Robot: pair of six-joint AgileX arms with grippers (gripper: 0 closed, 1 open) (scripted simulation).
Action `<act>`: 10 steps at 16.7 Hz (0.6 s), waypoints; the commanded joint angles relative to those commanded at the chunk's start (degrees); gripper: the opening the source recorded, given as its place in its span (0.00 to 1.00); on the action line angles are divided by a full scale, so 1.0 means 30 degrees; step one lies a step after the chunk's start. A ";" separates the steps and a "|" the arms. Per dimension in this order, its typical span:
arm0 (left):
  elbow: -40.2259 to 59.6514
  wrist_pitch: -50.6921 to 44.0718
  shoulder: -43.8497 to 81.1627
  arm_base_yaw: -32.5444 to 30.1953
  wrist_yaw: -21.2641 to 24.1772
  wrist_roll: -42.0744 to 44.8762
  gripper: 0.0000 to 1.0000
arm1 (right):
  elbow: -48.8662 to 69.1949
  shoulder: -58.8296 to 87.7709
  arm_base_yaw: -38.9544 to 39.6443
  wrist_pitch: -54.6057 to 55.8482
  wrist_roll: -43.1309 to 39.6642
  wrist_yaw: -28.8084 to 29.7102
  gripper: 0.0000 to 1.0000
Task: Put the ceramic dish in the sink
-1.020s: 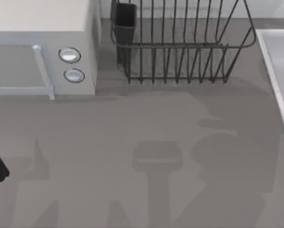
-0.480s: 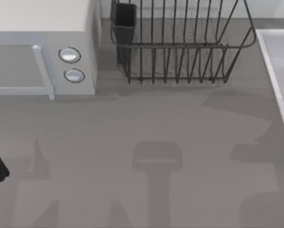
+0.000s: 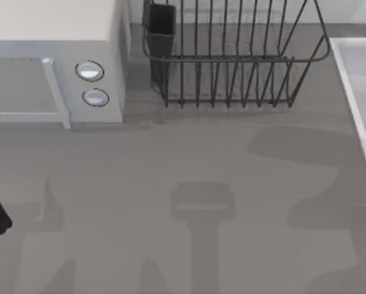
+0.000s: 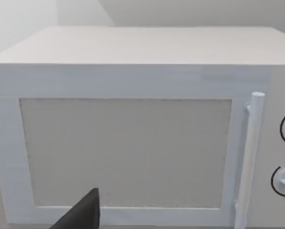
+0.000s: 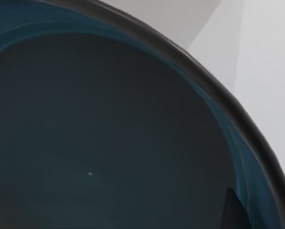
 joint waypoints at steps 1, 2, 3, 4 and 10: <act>0.0000 0.0000 0.0000 0.0000 0.0000 0.0000 1.00 | 0.0000 0.0000 0.0000 0.0000 0.0000 0.0000 0.00; 0.0000 0.0000 0.0000 0.0000 0.0000 0.0000 1.00 | 0.0061 0.0087 0.0085 -0.0043 0.0027 0.0015 0.00; 0.0000 0.0000 0.0000 0.0000 0.0000 0.0000 1.00 | 0.0056 0.0129 0.0083 0.0002 0.0028 0.0014 0.00; 0.0000 0.0000 0.0000 0.0000 0.0000 0.0000 1.00 | 0.0034 0.0346 0.0070 0.0232 0.0032 0.0011 0.00; 0.0000 0.0000 0.0000 0.0000 0.0000 0.0000 1.00 | -0.0590 0.5463 -0.0165 0.5790 0.0007 0.0040 0.00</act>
